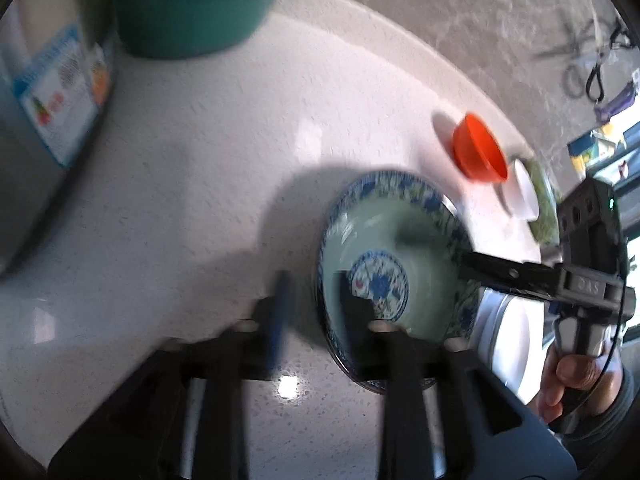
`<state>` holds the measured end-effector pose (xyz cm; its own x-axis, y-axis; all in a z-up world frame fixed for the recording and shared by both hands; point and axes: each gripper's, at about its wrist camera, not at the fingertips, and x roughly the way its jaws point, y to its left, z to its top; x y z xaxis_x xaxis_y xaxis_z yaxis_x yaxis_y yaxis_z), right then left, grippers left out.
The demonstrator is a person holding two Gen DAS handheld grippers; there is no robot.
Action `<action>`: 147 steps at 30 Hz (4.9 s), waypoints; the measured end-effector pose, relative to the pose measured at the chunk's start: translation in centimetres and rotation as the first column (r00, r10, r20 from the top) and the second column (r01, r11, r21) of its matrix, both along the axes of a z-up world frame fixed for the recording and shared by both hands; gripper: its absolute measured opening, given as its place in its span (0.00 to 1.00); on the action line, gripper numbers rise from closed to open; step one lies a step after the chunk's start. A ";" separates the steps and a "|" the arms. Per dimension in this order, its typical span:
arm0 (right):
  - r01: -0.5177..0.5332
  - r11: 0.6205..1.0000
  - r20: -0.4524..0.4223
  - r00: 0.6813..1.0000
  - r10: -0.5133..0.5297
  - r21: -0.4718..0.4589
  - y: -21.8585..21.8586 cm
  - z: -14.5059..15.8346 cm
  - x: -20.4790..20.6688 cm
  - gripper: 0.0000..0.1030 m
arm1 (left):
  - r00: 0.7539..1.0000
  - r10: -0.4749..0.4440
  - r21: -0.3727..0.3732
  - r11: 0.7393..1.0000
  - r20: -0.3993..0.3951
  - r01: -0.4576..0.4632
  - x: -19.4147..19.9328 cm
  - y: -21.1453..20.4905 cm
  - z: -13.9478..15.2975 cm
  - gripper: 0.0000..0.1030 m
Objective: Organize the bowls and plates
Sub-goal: 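Lower the patterned bowl onto the counter and open both grippers, then move both grippers to the small white bowl beside the glass bowl of spinach, then close the left gripper on the small white bowl rim while the right gripper closes on it, then lift the small white bowl with both grippers and carry it over the plate stack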
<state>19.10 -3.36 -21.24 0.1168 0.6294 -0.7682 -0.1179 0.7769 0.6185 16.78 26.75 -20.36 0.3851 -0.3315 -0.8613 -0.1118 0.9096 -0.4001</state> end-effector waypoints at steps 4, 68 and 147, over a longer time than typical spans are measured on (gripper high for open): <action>0.070 0.991 0.030 0.997 -0.074 0.117 -2.9 1.9 -0.6 0.94 | 0.994 -0.003 -0.031 0.999 0.108 0.006 1.1 0.3 3.6 0.97; 0.623 0.758 -0.028 0.776 -0.631 0.193 -32.5 -1.8 4.4 0.20 | 0.596 -0.787 0.155 0.576 -0.159 0.803 30.2 -43.0 -3.4 0.06; 0.054 0.989 -0.073 0.996 -0.044 0.134 -1.6 1.3 -1.4 0.24 | 0.909 -0.356 0.115 0.916 -0.215 0.386 5.1 -3.4 -1.5 0.08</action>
